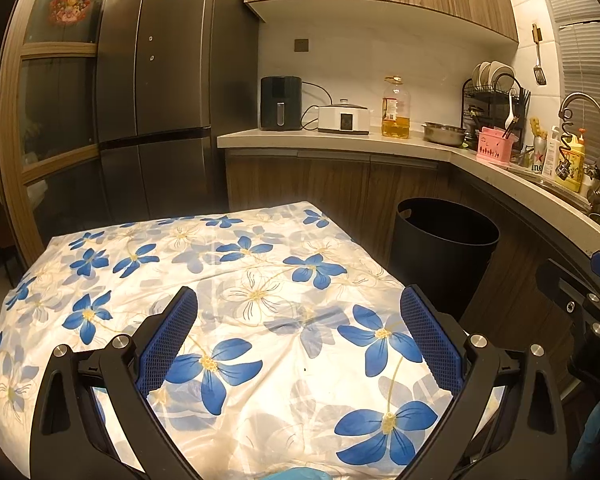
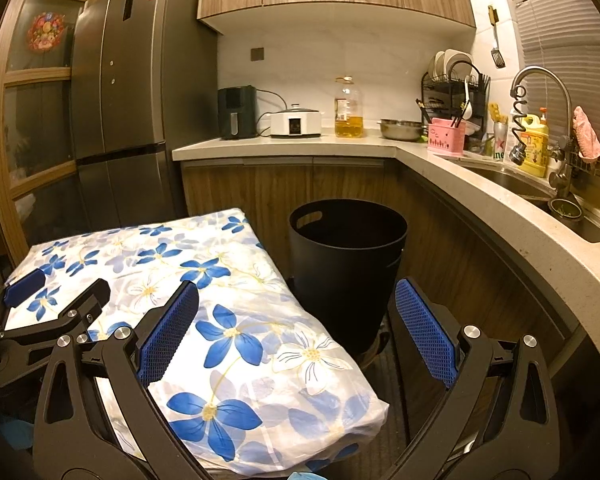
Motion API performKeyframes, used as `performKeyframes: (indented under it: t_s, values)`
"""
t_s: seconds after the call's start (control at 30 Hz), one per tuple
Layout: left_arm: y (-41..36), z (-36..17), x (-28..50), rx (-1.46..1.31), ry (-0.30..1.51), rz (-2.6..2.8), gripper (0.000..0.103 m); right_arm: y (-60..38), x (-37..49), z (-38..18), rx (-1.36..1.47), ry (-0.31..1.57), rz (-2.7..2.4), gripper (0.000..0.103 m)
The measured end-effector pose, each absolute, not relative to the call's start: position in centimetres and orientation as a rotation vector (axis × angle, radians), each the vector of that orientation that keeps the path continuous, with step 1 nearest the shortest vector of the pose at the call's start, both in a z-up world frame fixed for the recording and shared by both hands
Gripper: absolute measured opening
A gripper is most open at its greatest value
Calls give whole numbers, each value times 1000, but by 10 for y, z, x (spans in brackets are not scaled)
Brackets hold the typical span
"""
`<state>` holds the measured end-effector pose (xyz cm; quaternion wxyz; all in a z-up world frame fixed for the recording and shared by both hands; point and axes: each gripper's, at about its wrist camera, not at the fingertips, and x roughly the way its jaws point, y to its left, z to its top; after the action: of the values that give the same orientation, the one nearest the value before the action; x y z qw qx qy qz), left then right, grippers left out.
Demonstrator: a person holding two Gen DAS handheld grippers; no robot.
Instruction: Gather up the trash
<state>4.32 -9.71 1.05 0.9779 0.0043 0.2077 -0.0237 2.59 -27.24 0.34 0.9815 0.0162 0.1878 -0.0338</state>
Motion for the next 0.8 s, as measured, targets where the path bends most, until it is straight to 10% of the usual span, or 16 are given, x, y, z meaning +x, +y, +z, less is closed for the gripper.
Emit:
performKeyframes:
  t_s: [0.8]
  values:
    - [-101, 12, 41, 17, 420, -55, 97, -276, 25, 6, 37, 374, -76, 97]
